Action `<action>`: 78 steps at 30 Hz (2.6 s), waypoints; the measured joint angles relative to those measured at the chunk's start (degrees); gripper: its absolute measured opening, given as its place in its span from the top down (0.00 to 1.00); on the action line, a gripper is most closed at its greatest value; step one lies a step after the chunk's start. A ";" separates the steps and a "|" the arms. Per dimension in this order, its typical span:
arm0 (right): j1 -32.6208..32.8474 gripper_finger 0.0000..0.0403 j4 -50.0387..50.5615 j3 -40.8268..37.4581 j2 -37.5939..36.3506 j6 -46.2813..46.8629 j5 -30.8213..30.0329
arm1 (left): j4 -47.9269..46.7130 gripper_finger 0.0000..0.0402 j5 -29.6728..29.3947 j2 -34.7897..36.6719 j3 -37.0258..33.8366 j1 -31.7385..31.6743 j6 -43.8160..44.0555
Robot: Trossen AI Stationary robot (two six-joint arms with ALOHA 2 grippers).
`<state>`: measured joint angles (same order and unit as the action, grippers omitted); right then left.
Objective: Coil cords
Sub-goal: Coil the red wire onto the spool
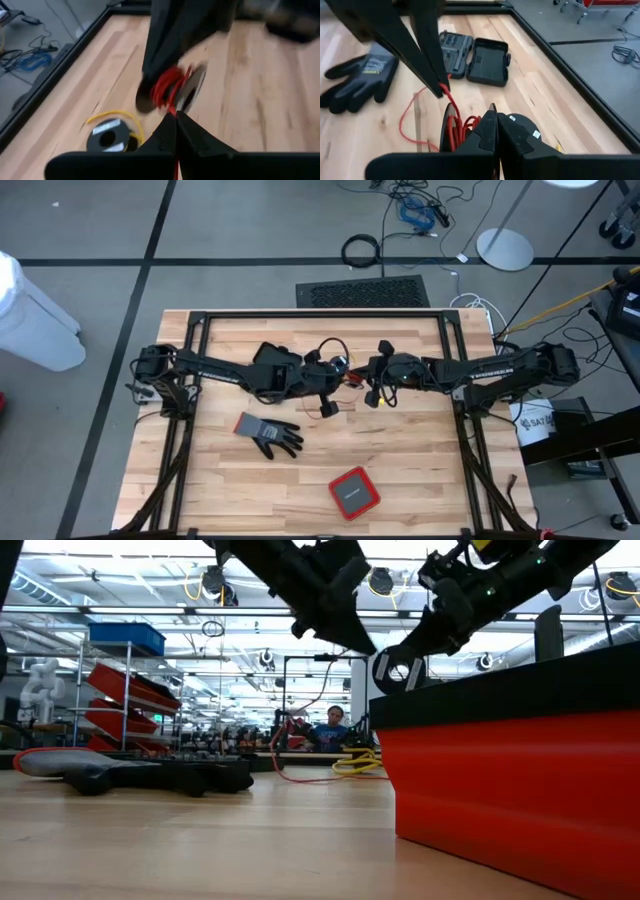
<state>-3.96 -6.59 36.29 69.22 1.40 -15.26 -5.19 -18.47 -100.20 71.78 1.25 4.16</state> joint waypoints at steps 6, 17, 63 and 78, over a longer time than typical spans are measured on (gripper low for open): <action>0.00 1.00 -7.03 0.00 4.13 -2.01 -4.38 | -0.09 0.98 3.16 -0.02 0.97 -0.17 4.16; -0.05 1.00 -15.12 -0.04 8.95 -2.13 -5.68 | 1.97 0.96 2.96 -0.31 1.07 -0.58 7.17; 0.01 1.00 -29.67 -0.04 -1.71 -0.77 5.68 | 23.78 0.73 -3.02 -2.56 -0.12 5.67 -7.86; 1.83 1.00 -29.03 -0.04 -7.75 2.18 8.33 | 29.27 0.73 -2.92 -2.54 -0.12 6.06 -10.62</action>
<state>-2.13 -35.61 36.25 61.47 3.58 -6.93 24.07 -21.40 -102.74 71.66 7.31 -6.46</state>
